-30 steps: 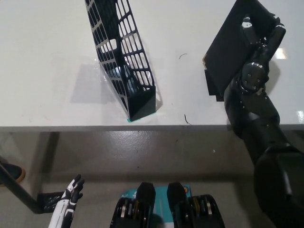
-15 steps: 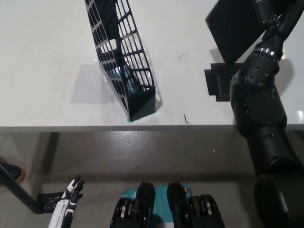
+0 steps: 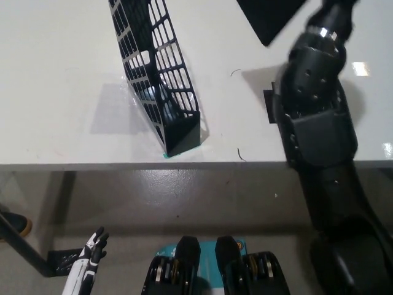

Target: A notebook is kept standing on the table on the right hand side and a black shelf is kept on the left hand side and the robot uses its right hand to grab the notebook and places it in the shelf

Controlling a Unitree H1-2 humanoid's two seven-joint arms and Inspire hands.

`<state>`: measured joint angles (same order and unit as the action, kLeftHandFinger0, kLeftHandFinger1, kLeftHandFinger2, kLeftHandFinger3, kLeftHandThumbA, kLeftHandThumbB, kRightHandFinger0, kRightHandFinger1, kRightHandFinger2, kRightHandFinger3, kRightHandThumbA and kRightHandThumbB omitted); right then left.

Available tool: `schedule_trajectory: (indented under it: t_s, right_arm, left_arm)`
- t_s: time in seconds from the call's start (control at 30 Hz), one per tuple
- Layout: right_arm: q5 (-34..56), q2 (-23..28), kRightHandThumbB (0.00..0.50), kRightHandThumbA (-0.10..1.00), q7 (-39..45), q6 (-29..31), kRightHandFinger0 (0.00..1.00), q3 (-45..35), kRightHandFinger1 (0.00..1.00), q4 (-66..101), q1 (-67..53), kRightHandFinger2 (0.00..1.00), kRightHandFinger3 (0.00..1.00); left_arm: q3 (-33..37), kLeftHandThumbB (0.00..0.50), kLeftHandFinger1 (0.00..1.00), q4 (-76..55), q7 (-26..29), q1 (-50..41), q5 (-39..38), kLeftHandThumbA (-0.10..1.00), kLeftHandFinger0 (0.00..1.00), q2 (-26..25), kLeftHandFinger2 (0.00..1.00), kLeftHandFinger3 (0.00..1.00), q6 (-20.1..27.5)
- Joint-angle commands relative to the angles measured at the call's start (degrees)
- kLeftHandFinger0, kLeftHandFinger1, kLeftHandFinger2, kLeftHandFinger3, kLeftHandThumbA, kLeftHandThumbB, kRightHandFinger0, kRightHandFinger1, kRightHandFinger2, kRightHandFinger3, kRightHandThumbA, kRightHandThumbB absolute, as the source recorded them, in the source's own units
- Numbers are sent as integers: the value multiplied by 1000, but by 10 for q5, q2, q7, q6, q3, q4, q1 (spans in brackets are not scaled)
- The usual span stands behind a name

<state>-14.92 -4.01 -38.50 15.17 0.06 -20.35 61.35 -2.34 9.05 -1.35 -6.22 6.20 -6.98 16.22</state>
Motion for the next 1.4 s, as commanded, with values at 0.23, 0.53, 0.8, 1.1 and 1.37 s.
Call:
schedule_trajectory:
  t_s: [0.23,0.53,0.8,1.1,1.37]
  right_arm:
    - [-92,-42,83,-100,-2,-29,0,50,0,-1,135,448,672]
    - [-103,-54,68,-100,-29,15,0,54,34,-128,144,584,754]
    - [-105,-64,71,-100,-78,54,0,57,0,-271,160,537,648]
    - [-100,-68,88,-100,-121,106,0,65,1,-395,174,582,658]
    - [-88,-74,101,-100,-131,111,0,63,34,-428,199,576,691]
  left_arm:
    - [3,155,1000,-9,1,-1,4,1000,1000,-12,1000,1000,10]
    - [9,146,1000,-12,-6,-10,-1,1000,1000,-12,1000,1000,9]
    - [13,193,1000,-27,-9,-15,-2,1000,1000,-14,1000,1000,-9]
    - [19,212,1000,-20,-1,-14,12,1000,1000,-20,1000,1000,-4]
    - [19,211,1000,-22,-1,-15,8,1000,1000,-21,1000,1000,-6]
